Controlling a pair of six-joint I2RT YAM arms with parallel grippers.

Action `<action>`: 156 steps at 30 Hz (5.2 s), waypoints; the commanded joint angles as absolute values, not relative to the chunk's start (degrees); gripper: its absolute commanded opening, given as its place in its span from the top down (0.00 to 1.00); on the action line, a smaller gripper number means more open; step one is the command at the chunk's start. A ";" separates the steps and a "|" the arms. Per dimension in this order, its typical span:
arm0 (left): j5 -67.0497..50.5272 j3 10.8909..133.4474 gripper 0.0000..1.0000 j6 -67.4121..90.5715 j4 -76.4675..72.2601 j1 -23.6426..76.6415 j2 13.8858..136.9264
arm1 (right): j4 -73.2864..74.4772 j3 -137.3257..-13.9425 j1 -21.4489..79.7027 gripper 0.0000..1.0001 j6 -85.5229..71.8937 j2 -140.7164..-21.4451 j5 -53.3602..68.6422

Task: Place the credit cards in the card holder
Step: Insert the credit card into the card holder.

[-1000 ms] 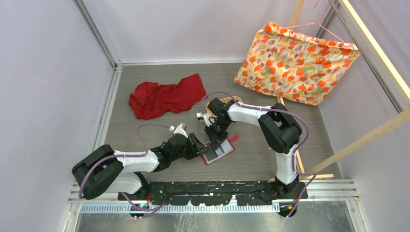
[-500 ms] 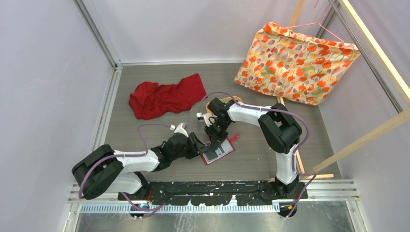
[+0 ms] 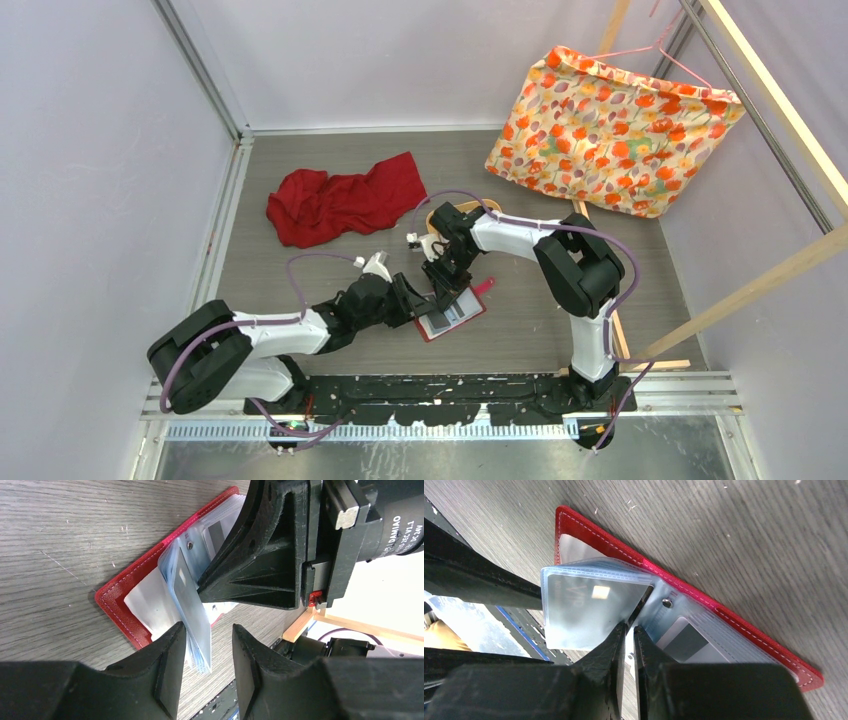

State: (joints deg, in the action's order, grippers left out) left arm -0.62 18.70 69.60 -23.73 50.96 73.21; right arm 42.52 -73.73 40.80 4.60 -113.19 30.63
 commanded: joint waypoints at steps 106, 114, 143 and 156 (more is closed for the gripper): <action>7.65 22.25 1.00 97.15 -14.59 52.38 68.10 | 27.52 -59.85 61.13 0.40 22.60 -91.96 0.67; 7.74 21.58 1.00 98.02 -15.44 52.38 68.78 | 25.83 -59.73 61.94 0.44 21.01 -92.74 -3.87; 7.13 17.99 0.58 96.69 -20.03 51.88 68.90 | 20.32 -56.88 50.36 0.61 10.13 -90.00 5.38; 4.06 24.75 0.44 62.89 -9.69 48.35 62.62 | 22.70 -58.30 42.39 0.65 6.20 -91.46 13.57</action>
State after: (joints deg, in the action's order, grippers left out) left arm 4.58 19.20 78.04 -15.35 50.24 64.03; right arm 22.68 -56.36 44.01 8.34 -91.37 10.39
